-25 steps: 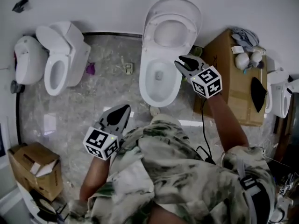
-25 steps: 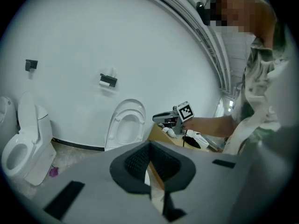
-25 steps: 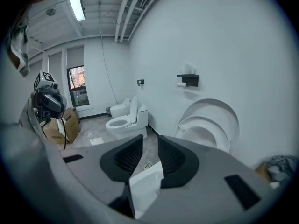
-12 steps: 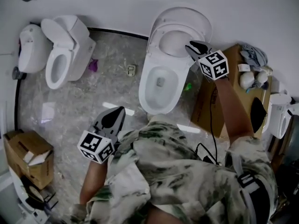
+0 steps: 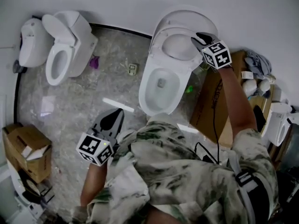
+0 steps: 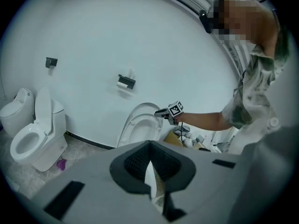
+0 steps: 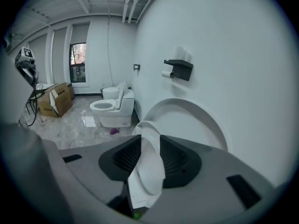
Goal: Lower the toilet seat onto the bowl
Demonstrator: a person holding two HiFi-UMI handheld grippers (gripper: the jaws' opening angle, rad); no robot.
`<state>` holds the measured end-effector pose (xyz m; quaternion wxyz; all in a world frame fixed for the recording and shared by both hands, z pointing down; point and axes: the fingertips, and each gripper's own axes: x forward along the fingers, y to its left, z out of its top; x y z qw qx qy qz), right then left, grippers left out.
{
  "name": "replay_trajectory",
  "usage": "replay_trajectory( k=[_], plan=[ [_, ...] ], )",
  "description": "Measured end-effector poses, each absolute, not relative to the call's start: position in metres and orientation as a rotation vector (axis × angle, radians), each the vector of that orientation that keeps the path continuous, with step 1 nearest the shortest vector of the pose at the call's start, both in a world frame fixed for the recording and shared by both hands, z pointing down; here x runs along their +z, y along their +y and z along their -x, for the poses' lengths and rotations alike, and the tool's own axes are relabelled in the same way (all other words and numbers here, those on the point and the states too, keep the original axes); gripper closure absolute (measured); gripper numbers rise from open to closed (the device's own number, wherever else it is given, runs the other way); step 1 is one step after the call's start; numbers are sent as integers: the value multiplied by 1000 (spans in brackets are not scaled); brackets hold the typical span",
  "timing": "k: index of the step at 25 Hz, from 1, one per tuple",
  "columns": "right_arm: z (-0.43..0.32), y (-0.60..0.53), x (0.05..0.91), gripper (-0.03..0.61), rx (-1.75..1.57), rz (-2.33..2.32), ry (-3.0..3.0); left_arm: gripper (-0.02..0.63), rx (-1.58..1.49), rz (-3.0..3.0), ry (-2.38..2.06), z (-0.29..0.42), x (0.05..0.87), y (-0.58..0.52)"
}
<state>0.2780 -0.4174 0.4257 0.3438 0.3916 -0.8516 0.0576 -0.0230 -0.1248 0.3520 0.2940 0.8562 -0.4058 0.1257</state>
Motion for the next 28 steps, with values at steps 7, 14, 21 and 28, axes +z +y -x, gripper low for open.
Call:
replay_trajectory(
  k=[7, 14, 21, 28],
  plan=[
    [-279, -449, 435, 434, 90, -950, -2160, 592, 341, -2255, -1117, 26, 354, -132],
    [-291, -467, 454, 434, 64, -880, -2094, 592, 362, -2240, -1123, 25, 359, -132],
    [-288, -474, 467, 452, 44, -787, -2054, 592, 375, -2233, -1123, 28, 362, -132],
    [-286, -470, 465, 465, 34, -791, -2044, 592, 370, -2232, -1123, 31, 363, -130]
  ],
)
